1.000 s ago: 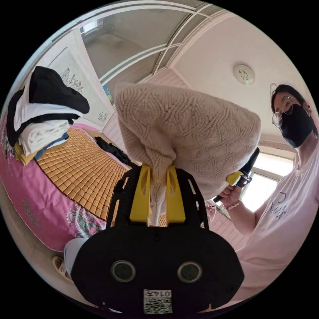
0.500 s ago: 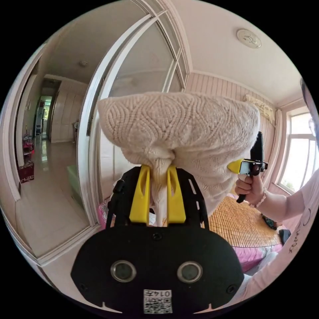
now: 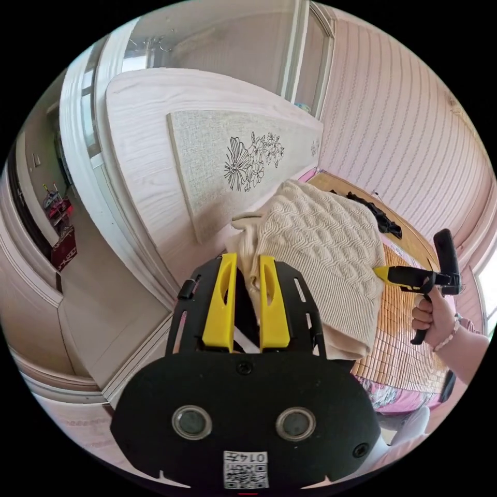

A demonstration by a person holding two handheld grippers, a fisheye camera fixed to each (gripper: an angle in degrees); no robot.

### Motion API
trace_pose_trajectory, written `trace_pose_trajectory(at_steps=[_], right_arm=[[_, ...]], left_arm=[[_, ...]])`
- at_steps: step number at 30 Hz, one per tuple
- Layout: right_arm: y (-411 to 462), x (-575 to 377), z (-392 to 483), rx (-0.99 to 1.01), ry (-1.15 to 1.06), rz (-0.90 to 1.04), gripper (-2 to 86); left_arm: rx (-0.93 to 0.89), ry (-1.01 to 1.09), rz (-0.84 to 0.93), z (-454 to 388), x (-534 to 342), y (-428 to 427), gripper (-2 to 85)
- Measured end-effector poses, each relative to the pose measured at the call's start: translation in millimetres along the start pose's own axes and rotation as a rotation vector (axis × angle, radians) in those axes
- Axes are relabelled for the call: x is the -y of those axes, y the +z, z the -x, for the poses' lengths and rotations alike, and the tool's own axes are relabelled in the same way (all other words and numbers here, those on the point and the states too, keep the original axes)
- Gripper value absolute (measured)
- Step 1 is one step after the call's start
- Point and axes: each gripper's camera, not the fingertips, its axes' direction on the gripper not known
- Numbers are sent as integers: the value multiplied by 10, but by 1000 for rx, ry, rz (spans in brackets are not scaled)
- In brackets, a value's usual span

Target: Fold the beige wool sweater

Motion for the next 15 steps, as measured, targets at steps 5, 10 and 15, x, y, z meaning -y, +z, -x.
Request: trace_pose_trajectory(at_steps=[5,10,15], right_arm=[[-188,-66,-47,87,-42,25,41],[-875,-1062,2,16,-291,-6,5],[-1692,-2852,-380,-321,-216,41,1]], left_arm=[[51,-6,-128,-158,-189,-366,57],[69,287,-390,-1027,-1157,-1237,0],[-160,388,-328,-2097,-2323,-1301,-8]])
